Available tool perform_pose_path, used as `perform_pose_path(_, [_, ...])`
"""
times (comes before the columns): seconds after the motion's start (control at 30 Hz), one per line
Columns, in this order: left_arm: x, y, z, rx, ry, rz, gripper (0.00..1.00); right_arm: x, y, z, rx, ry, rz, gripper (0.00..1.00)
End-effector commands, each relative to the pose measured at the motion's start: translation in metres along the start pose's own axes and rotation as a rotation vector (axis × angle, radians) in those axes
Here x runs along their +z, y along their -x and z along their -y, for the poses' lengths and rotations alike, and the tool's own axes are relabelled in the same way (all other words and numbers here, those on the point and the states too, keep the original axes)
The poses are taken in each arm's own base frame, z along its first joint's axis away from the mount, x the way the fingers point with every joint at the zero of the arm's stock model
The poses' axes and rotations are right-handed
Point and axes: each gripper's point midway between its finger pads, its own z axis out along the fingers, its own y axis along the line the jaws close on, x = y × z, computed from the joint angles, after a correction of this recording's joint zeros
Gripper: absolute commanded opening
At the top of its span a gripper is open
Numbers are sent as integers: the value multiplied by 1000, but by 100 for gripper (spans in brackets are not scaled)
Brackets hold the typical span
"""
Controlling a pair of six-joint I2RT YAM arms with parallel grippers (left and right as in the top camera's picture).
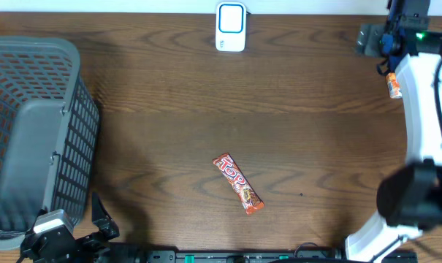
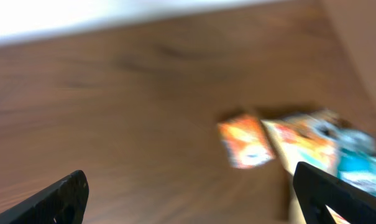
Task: Scan the item barcode
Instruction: 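Carry the orange box right toward the table's right edge, then move the right gripper down to the Top chocolate bar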
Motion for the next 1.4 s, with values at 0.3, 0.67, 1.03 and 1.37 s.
perform_pose_path(0.3, [13,-44,-6,-8,56,-151,98,-163,-4,-138,-97,497,104,99])
perform_pose_path(0.67, [13,-44,-6,-8,56,-151,98,-146,-128,-200,-389,418,-225,99])
perform_pose_path(1.03, [13,-44,-6,-8,56,-150,98,-87,-243,-236,-554,407,-406,75])
perform_pose_path(1.37, [13,-44,-6,-8,56,-150,98,-105,-329,-254,-768,430,-495,60])
